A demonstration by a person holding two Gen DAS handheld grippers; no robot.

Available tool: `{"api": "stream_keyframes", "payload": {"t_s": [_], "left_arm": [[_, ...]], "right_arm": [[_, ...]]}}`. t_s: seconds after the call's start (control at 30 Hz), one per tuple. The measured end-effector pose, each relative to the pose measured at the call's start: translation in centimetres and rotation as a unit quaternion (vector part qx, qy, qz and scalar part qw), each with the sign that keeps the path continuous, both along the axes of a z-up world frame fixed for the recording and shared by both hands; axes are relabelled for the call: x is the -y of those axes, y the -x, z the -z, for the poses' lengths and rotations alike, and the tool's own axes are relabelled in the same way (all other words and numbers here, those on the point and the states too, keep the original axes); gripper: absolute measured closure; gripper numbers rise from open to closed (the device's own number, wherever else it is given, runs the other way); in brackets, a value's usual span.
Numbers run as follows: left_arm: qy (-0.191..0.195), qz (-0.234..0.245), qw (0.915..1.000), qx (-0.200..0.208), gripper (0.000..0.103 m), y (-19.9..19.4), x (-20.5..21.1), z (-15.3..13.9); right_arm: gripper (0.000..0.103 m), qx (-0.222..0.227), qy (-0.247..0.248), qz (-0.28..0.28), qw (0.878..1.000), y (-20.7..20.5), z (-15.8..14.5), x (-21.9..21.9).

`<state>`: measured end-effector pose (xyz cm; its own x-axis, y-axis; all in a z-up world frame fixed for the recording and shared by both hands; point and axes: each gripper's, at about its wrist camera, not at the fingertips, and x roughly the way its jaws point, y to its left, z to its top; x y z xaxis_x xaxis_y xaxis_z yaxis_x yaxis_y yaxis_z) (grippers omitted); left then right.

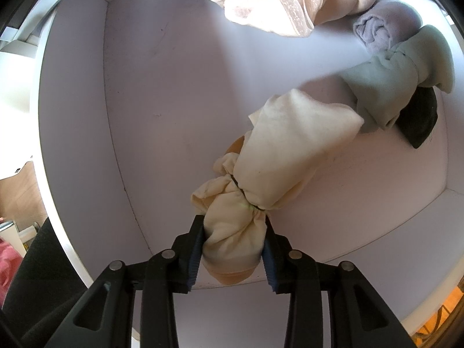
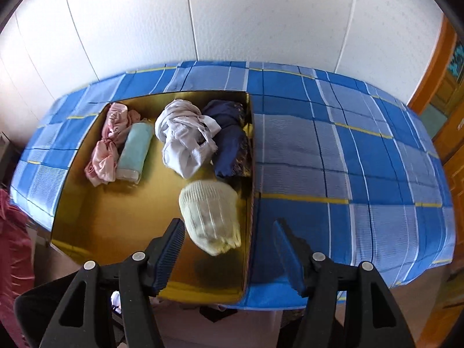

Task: Organize soft objects
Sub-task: 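Return the right tool to the drawer and grasp the black cloth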

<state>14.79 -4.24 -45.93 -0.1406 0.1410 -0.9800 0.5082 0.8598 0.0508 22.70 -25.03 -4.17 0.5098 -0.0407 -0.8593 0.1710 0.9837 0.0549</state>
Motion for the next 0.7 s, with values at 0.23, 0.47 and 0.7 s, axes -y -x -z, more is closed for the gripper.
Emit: {"api": "stream_keyframes", "payload": {"t_s": [0.23, 0.47, 0.7], "left_arm": [[0.004, -0.004, 1.0, 0.002, 0.063, -0.4, -0.3, -0.7], [0.003, 0.002, 1.0, 0.005, 0.062, -0.1, -0.8, -0.4], [0.003, 0.003, 1.0, 0.008, 0.061, 0.1, -1.0, -0.9]], "right_arm": [[0.039, 0.055, -0.078, -0.041, 0.995, 5.2, 0.2, 0.3], [0.039, 0.083, -0.102, -0.132, 0.982, 10.3, 3.4, -1.8], [0.039, 0.012, -0.091, -0.166, 0.982, 12.6, 11.7, -4.5]]}}
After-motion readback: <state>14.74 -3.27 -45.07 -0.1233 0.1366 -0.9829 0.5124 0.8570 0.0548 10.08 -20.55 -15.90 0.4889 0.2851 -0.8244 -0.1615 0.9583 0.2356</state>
